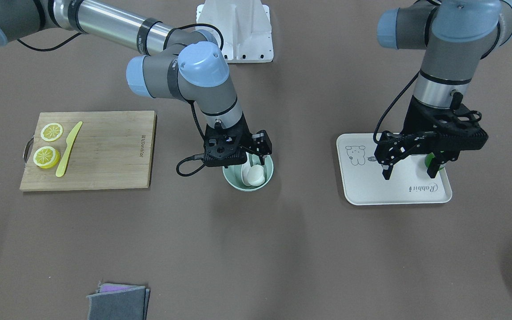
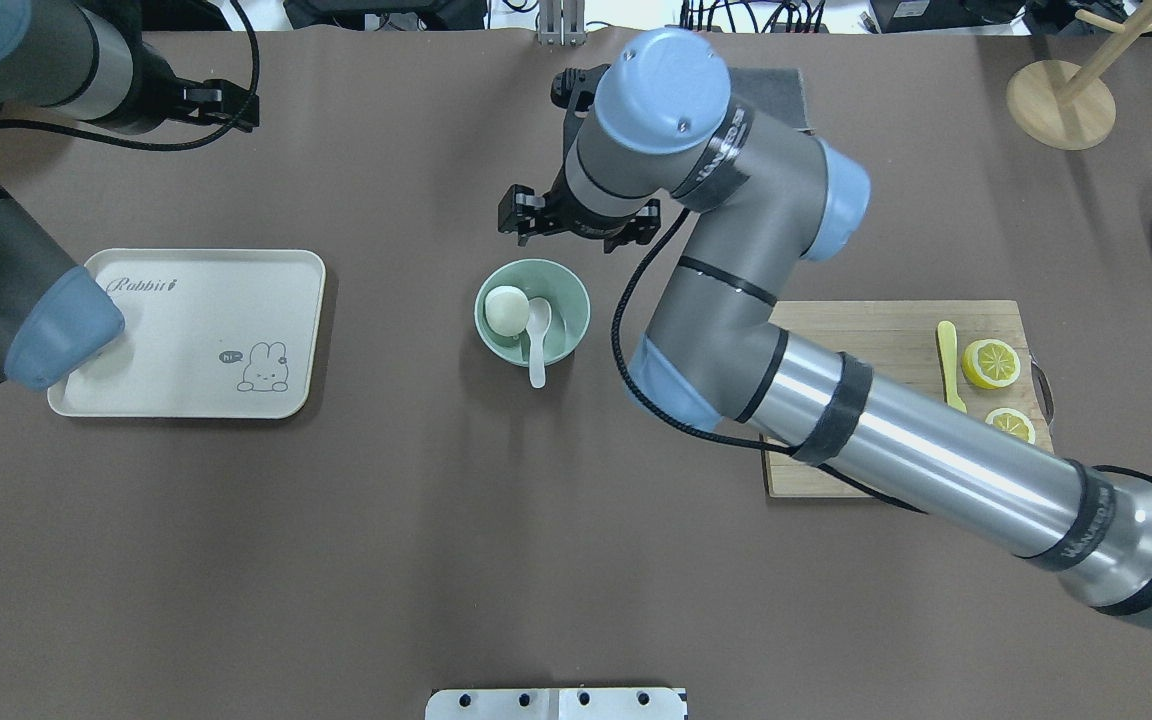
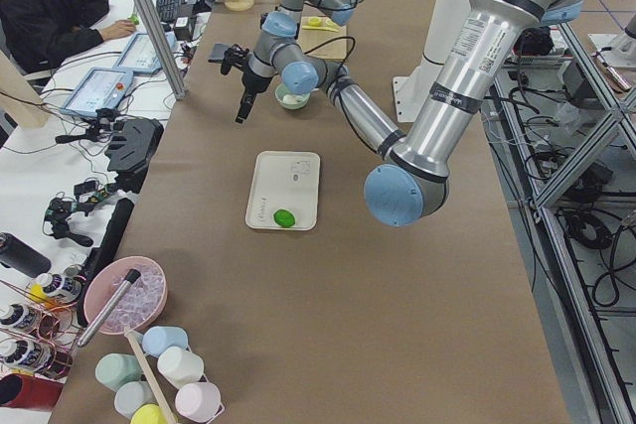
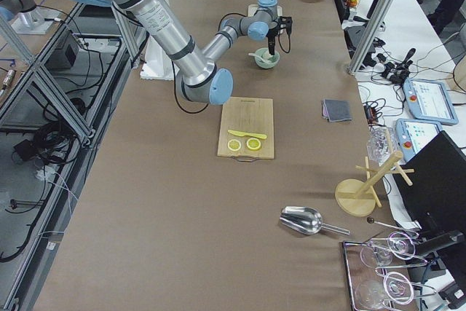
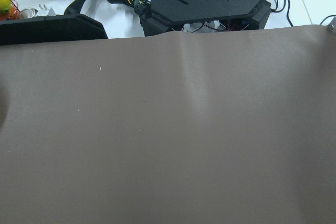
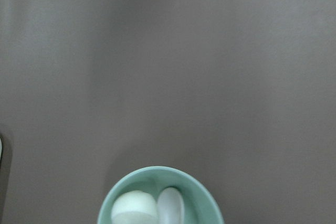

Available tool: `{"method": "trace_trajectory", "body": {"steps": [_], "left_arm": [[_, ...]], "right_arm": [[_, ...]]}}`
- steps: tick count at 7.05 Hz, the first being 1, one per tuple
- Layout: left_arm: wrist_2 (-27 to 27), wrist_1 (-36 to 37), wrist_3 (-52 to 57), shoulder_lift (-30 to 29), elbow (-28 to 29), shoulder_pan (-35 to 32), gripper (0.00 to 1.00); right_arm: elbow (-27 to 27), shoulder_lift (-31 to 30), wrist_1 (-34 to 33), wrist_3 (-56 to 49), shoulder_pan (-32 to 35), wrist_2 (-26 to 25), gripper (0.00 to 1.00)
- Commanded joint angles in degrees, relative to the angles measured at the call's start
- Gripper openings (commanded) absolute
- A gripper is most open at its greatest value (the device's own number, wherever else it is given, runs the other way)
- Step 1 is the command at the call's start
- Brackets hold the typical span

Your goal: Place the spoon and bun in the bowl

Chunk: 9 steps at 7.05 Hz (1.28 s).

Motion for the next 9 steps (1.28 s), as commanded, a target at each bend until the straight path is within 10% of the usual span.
{"method": "trace_trajectory", "body": {"steps": [1, 6, 9], "left_arm": [[0.23, -0.01, 0.26, 0.34, -0.53, -0.92, 0.98], [-7.22, 8.35, 22.27, 10.24, 2.72, -15.38, 0.98], [-25.91, 8.7, 25.13, 16.23, 4.03, -29.89, 0.98]], "right_arm": [[15.16, -12.55, -9.57, -16.36, 8.3, 6.35, 1.0], [15.16, -34.06, -11.94, -51.88, 29.75, 10.32, 1.0], [11.63, -39.42, -17.91, -61.7, 39.96, 16.07, 1.0]]}}
